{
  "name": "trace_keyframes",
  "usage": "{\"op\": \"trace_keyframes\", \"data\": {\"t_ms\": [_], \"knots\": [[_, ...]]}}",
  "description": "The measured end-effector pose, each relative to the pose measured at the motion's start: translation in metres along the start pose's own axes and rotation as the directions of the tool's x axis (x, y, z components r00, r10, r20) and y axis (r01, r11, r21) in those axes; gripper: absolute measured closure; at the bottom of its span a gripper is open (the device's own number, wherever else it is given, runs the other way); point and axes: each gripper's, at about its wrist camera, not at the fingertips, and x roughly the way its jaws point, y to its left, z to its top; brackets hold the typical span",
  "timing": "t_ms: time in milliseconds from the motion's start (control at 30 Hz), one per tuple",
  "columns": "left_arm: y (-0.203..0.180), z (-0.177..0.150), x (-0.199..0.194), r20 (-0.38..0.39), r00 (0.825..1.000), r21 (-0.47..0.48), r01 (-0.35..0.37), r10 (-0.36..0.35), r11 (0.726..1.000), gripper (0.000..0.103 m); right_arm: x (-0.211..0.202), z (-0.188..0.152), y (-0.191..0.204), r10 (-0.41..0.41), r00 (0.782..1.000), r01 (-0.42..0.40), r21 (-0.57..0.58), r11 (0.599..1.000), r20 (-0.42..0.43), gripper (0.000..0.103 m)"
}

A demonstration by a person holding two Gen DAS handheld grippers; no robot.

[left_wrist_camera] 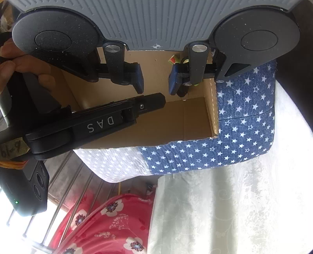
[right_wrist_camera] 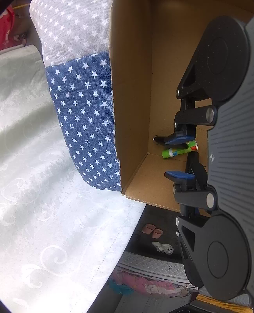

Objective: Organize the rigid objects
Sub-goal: 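Carry the black key fob into the box and open the right tool, then grasp the pink cap by its rim with the right tool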

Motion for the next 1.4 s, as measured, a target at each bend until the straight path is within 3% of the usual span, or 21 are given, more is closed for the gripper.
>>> {"op": "trace_keyframes", "data": {"t_ms": [200,400,533,667,733,867,967,1100,1400], "knots": [[-0.008,-0.005,-0.032,0.069,0.998,0.016,0.001,-0.002,1.0,0.072,-0.04,-0.02,0.005,0.024,0.998,-0.023,-0.024,0.999,0.064,0.07],[-0.025,-0.035,-0.089,0.168,0.986,0.058,0.007,-0.017,0.998,0.067,-0.109,-0.068,0.016,0.089,0.983,-0.078,-0.072,0.994,0.163,0.07],[-0.037,-0.07,-0.123,0.222,0.974,0.091,0.035,-0.054,0.995,0.062,-0.161,-0.117,0.024,0.15,0.954,-0.12,-0.128,0.984,0.26,0.069],[-0.054,-0.12,-0.139,0.25,0.965,0.136,0.046,-0.079,0.99,0.055,-0.187,-0.176,0.022,0.179,0.924,-0.123,-0.181,0.976,0.339,0.056],[-0.061,-0.147,-0.137,0.237,0.966,0.154,0.067,-0.103,0.986,0.055,-0.185,-0.205,0.018,0.156,0.921,-0.089,-0.196,0.977,0.358,0.056],[-0.073,-0.19,-0.12,0.192,0.972,0.188,0.101,-0.138,0.977,0.053,-0.158,-0.247,0.002,0.08,0.938,-0.025,-0.166,0.986,0.336,0.056],[-0.084,-0.217,-0.107,0.164,0.975,0.216,0.114,-0.151,0.97,0.039,-0.137,-0.266,-0.01,0.038,0.946,0.007,-0.138,0.99,0.322,0.056],[-0.099,-0.237,-0.092,0.133,0.977,0.212,0.134,-0.165,0.968,0.038,-0.114,-0.283,-0.017,-0.043,0.953,0.089,-0.14,0.986,0.299,0.056],[-0.118,-0.257,-0.071,0.152,0.987,0.281,0.005,-0.049,0.96,0.04,-0.091,-0.297,-0.019,-0.089,0.951,0.145,-0.174,0.974,0.295,0.056]]}}
